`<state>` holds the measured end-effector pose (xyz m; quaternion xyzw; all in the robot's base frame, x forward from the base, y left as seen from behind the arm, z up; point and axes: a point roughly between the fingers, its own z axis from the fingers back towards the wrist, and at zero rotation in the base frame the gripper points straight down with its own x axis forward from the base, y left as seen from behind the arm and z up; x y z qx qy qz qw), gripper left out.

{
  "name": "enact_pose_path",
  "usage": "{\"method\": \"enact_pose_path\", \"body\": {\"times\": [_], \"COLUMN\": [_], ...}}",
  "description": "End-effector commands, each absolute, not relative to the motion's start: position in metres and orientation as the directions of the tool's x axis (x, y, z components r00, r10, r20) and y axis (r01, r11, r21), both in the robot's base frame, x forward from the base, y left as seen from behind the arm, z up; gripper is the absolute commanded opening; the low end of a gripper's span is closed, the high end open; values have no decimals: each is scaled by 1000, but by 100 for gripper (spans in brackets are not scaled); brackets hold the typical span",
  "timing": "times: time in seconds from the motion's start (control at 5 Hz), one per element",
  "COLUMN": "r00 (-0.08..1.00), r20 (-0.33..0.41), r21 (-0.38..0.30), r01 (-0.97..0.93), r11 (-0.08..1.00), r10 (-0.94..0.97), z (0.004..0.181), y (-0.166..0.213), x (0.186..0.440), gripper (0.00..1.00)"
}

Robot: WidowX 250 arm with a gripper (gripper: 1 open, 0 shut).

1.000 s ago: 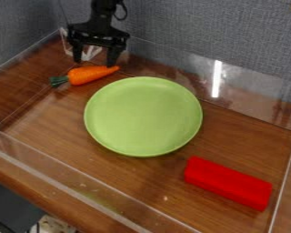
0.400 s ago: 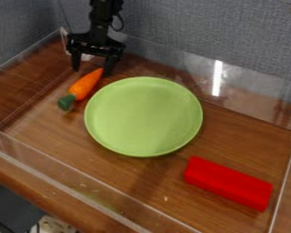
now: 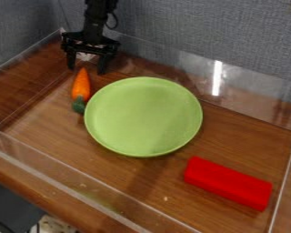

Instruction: Put the carrot on the left side

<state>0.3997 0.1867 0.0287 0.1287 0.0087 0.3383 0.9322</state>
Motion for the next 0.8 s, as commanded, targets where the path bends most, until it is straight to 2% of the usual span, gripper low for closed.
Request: {"method": "enact_pose_path", "body": {"times": [0.0, 0.2, 0.4, 0.6], "r00": [811, 852, 894, 926], "r20": [74, 50, 40, 36], "r21": [228, 231, 229, 222], "r01": [-580, -518, -444, -373], "r11": [782, 823, 867, 901], "r10": [580, 522, 447, 375], "z": [19, 16, 17, 21], "y": [172, 163, 155, 159], "x": [406, 401, 398, 409], "gripper": [100, 0, 0, 0]}}
